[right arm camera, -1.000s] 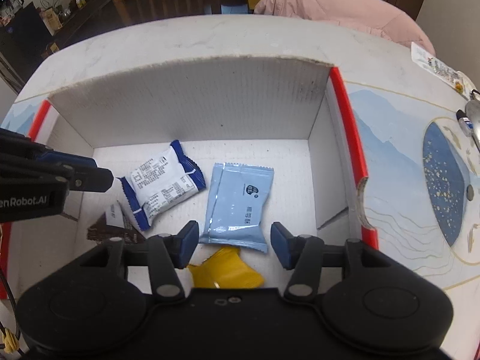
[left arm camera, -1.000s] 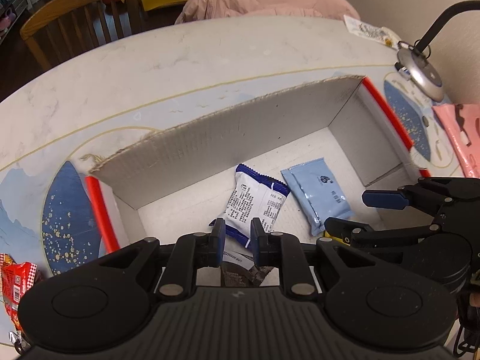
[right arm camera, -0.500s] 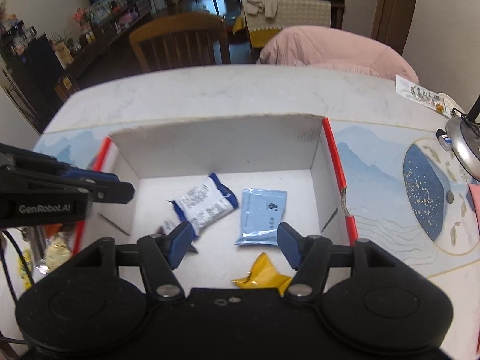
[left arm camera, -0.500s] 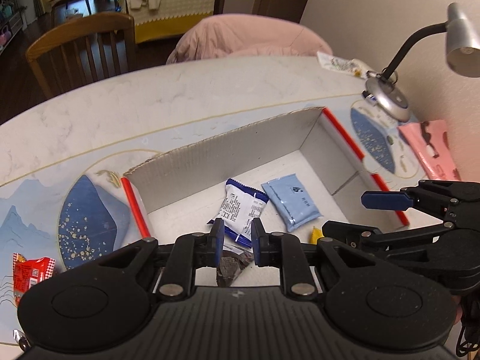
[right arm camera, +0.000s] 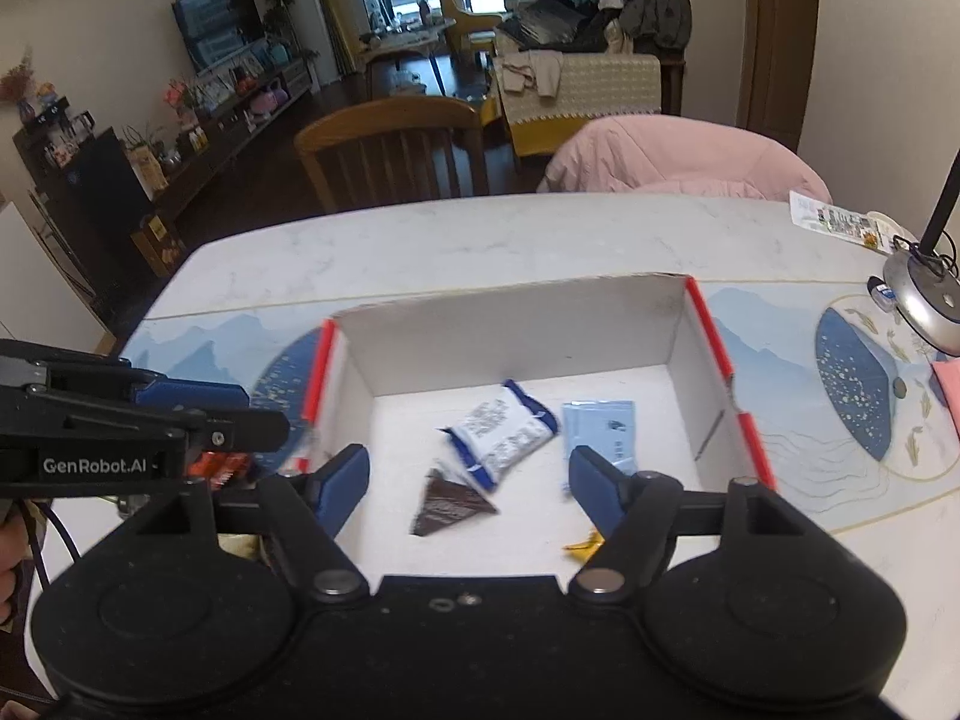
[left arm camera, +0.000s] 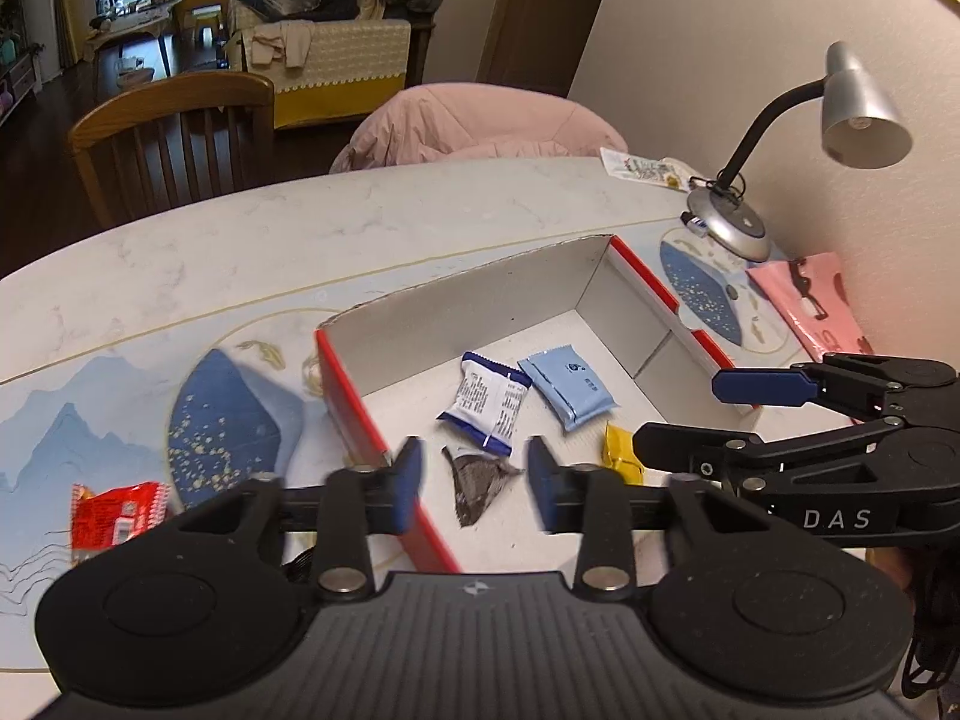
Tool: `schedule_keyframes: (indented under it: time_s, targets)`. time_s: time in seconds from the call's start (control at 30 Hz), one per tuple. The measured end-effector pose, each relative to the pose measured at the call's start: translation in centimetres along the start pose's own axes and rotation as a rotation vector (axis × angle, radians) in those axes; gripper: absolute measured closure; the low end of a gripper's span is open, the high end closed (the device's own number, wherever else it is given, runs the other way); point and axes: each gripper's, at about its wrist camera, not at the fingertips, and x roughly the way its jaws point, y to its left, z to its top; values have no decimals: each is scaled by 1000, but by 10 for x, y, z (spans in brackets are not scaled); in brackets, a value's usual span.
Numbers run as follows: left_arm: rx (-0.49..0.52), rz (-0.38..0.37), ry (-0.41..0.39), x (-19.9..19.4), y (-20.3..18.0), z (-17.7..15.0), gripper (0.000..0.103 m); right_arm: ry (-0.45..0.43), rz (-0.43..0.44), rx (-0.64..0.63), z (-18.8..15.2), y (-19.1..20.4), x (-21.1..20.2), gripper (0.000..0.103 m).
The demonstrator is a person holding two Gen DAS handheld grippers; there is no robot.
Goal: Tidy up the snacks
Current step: 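Move both tools back over the remaining snack pile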
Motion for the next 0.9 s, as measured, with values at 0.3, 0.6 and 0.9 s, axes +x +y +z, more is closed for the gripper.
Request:
schedule_keyframes:
  time_s: [0.3, 0.6, 0.9]
  targets:
    - [1, -10, -68, -58, 43, -33, 44, -70, 35, -26, -15, 61, -17, 16]
    - [-68, 45, -117, -98, 107, -66, 28, -117, 88, -41, -34, 115, -17, 5]
    - [-169, 105, -145, -117, 174, -98, 21, -121, 83, -66, -58, 157, -1, 0]
